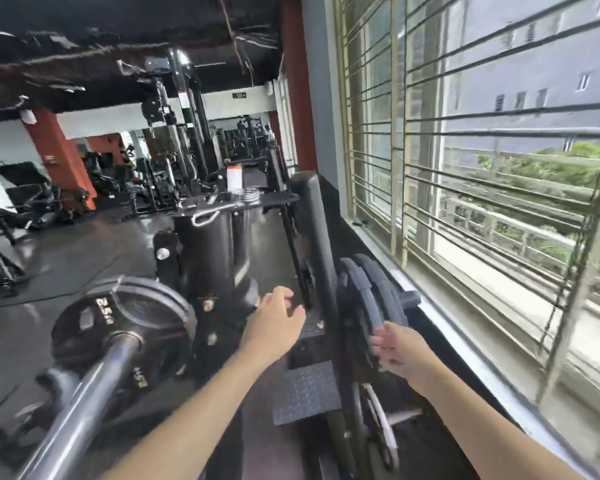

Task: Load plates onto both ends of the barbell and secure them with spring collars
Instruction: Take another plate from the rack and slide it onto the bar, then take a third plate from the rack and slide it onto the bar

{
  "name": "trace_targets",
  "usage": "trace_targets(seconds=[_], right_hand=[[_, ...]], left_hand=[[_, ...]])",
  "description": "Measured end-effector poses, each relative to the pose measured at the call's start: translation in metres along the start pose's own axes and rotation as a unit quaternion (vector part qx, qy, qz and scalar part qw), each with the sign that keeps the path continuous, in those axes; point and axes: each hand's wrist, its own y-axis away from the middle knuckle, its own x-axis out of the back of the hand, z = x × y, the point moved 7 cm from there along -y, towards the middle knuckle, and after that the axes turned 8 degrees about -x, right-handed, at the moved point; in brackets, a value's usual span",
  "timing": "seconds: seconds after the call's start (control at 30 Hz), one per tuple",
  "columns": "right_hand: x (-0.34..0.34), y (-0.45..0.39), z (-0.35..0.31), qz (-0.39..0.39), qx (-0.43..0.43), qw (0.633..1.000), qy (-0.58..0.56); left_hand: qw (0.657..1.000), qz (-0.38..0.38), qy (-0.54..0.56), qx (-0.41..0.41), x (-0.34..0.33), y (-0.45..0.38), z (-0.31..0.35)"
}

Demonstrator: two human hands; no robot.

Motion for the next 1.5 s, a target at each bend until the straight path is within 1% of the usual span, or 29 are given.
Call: trace_targets(seconds=[0.07,0.2,0.3,0.4,0.47,0.53,0.63,0.7,0.8,0.87,0.97,1.1,1.2,1.33,1.5], right_hand=[[0.040,-0.024,0.001,0.012,-0.023,0.997,-0.073],[0.098,-0.082,0.002,0.025,-0.060,0.989,-0.133],[0.119,-0.131,0.001,0.008,-0.109,0.981,-0.162],[0.128,-0.174,-0.002,-0.001,-0.162,0.972,-0.172],[0.127,-0.196,-0.001,-0.012,-0.202,0.962,-0.185],[0.121,-0.214,-0.005,-0.043,-0.228,0.952,-0.200],[0.109,-0.237,-0.009,-0.065,-0.266,0.942,-0.196],[0.102,-0.248,-0.006,-0.079,-0.293,0.933,-0.193],[0.087,-0.258,0.001,-0.131,-0.319,0.919,-0.189],[0.077,-0.261,0.003,-0.166,-0.326,0.911,-0.191],[0.072,-0.260,0.001,-0.194,-0.330,0.905,-0.187],[0.076,-0.259,0.003,-0.186,-0.350,0.900,-0.180],[0.075,-0.256,0.000,-0.186,-0.350,0.901,-0.175],[0.076,-0.255,0.002,-0.180,-0.352,0.903,-0.170],[0.075,-0.252,0.002,-0.187,-0.363,0.894,-0.185]], left_hand=[[0.999,-0.033,0.005,-0.015,-0.040,-0.019,0.032],[0.996,-0.062,-0.020,-0.062,-0.109,-0.072,0.102],[0.989,-0.064,-0.085,-0.100,-0.149,-0.108,0.138],[0.974,-0.053,-0.179,-0.132,-0.178,-0.145,0.153],[0.957,-0.065,-0.241,-0.144,-0.198,-0.169,0.155],[0.940,-0.080,-0.297,-0.146,-0.215,-0.190,0.153],[0.906,-0.114,-0.382,-0.146,-0.238,-0.214,0.144],[0.881,-0.162,-0.429,-0.118,-0.251,-0.224,0.134],[0.836,-0.213,-0.498,-0.083,-0.265,-0.229,0.125],[0.824,-0.226,-0.515,-0.066,-0.268,-0.232,0.123],[0.830,-0.233,-0.503,-0.071,-0.272,-0.236,0.128],[0.845,-0.231,-0.478,-0.072,-0.269,-0.238,0.130],[0.841,-0.225,-0.486,-0.077,-0.268,-0.237,0.128],[0.846,-0.212,-0.483,-0.074,-0.266,-0.238,0.129],[0.846,-0.209,-0.486,-0.068,-0.266,-0.238,0.134]])
